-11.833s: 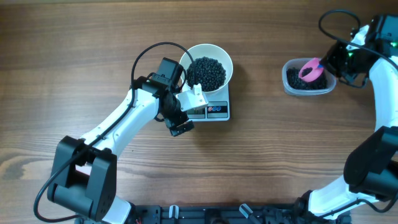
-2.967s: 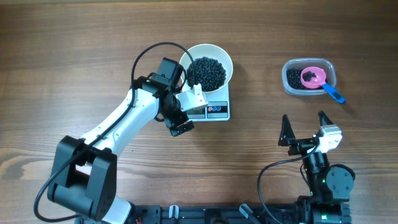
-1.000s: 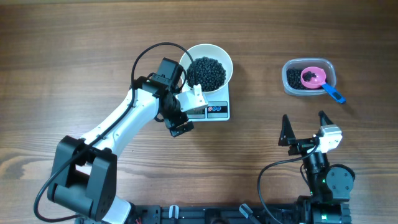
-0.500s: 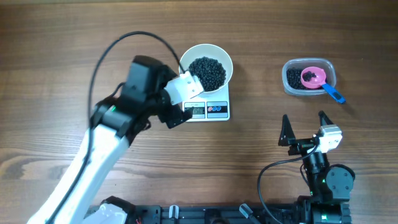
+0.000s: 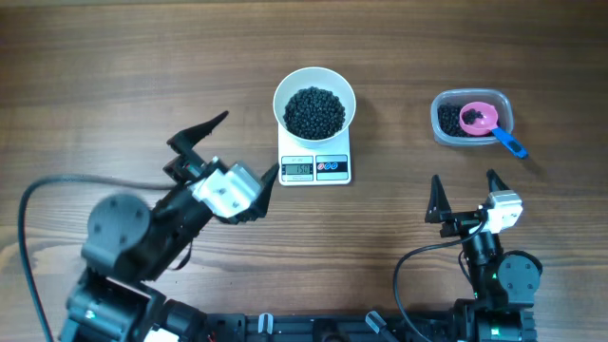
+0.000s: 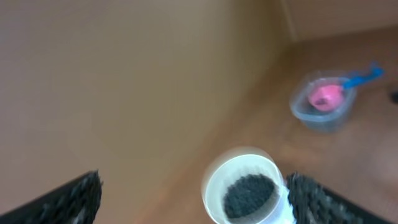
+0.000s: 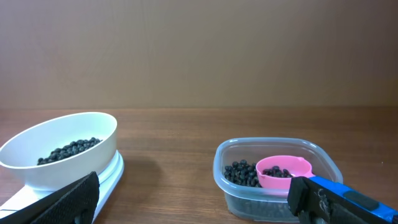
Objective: Scoop item into bowl and weigh 150g on scale
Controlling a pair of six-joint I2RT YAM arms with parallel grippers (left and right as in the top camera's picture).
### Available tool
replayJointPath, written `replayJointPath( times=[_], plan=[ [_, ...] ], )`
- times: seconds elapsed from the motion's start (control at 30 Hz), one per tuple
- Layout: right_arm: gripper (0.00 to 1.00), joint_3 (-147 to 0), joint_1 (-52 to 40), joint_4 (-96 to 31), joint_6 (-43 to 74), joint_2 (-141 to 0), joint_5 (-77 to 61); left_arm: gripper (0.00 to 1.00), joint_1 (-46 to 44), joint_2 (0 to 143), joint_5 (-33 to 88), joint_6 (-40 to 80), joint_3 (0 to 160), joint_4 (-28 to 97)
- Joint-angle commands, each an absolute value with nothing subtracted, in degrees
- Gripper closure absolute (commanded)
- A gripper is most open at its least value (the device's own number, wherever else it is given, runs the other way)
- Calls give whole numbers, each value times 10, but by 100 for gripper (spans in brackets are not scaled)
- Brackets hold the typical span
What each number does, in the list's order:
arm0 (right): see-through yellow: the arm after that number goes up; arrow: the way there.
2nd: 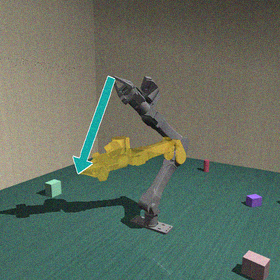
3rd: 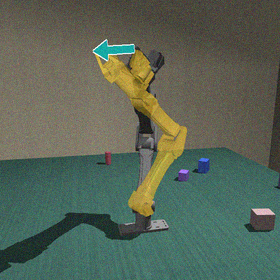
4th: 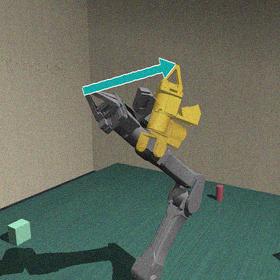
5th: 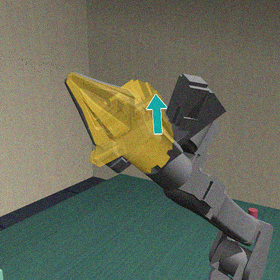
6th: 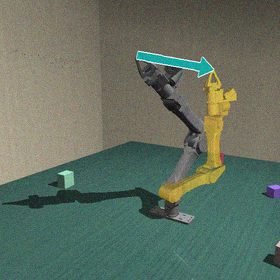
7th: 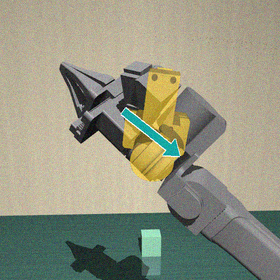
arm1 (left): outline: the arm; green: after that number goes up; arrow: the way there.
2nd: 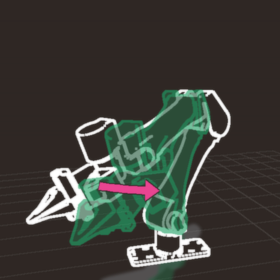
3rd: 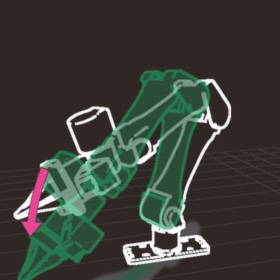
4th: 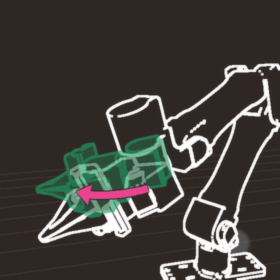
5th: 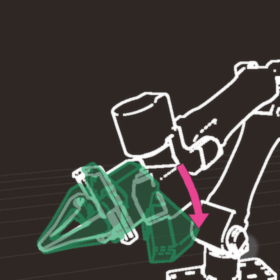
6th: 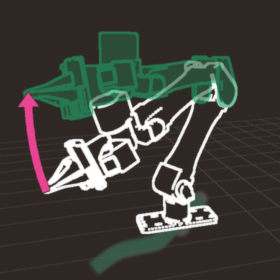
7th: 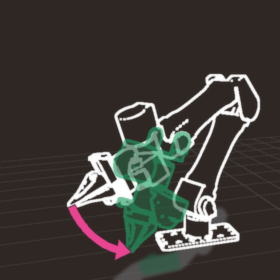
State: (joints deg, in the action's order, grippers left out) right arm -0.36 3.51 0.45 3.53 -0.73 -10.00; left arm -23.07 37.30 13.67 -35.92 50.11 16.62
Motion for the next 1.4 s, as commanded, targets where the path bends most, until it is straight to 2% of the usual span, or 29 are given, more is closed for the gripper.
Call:
replayJointPath(
  times=[0.0, 0.07, 0.17, 0.43, 0.63, 0.73, 0.83, 0.97, 1.13, 1.37],
  plan=[
    [0, -3, 32, 6, 31, -2, -90, 0, -226, 305, 145, -264, 395, 60],
    [0, -3, 32, 6, 32, -2, -90, 0, -218, 258, 142, -184, 323, -27],
    [0, -3, 32, 6, 32, -2, -90, 0, -187, 184, 121, -119, 242, -95],
    [0, -3, 32, 6, 32, -2, -90, 0, -142, 1, 93, -98, 102, -136],
    [0, -3, 32, 6, 31, -2, -90, 0, -139, 2, 53, -96, 46, -171],
    [0, -3, 32, 6, 31, -2, -90, 0, -107, 2, 50, -2, 3, -228],
    [0, -3, 32, 6, 32, -2, -90, 0, -67, 2, 30, 53, 3, -208],
    [0, -3, 32, 7, 31, -2, -90, 0, 4, 2, 29, 56, 3, -65],
    [0, -3, 32, 6, 32, -2, -90, 0, 50, 2, 27, 56, 3, 42],
    [0, -3, 32, 6, 32, -2, -90, 0, 50, 2, 27, 56, 3, 43]
  ],
)
